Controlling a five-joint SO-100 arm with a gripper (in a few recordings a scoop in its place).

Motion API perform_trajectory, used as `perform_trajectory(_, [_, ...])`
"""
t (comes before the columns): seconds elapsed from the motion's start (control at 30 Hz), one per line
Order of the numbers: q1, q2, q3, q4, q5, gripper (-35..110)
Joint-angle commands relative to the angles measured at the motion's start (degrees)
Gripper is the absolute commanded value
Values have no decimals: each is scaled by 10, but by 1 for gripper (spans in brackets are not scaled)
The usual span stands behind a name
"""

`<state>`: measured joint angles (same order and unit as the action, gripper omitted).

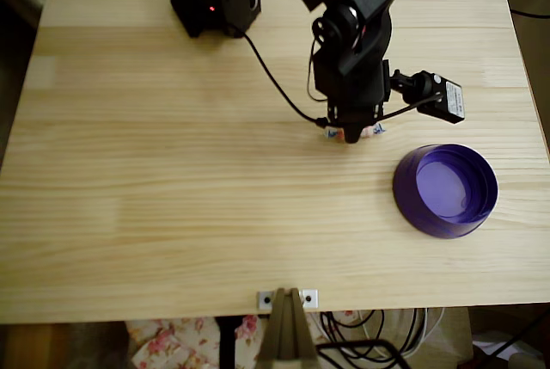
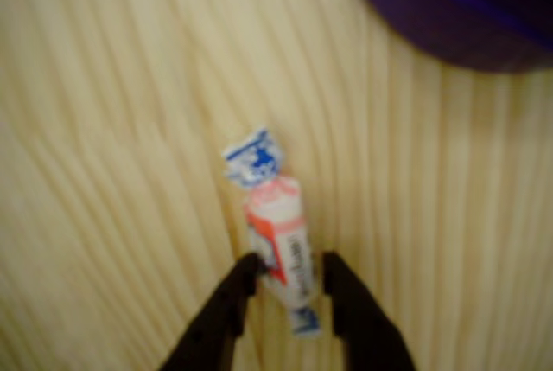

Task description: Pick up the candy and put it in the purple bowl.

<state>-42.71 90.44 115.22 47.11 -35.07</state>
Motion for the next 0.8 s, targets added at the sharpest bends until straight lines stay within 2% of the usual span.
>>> perform_trajectory(0.0, [-14, 15, -24, 0, -4, 10])
perform_trajectory(0.43, [-27, 14, -25, 18, 7, 0])
perform_trajectory(0.77, [-25, 70, -35, 47, 23, 0])
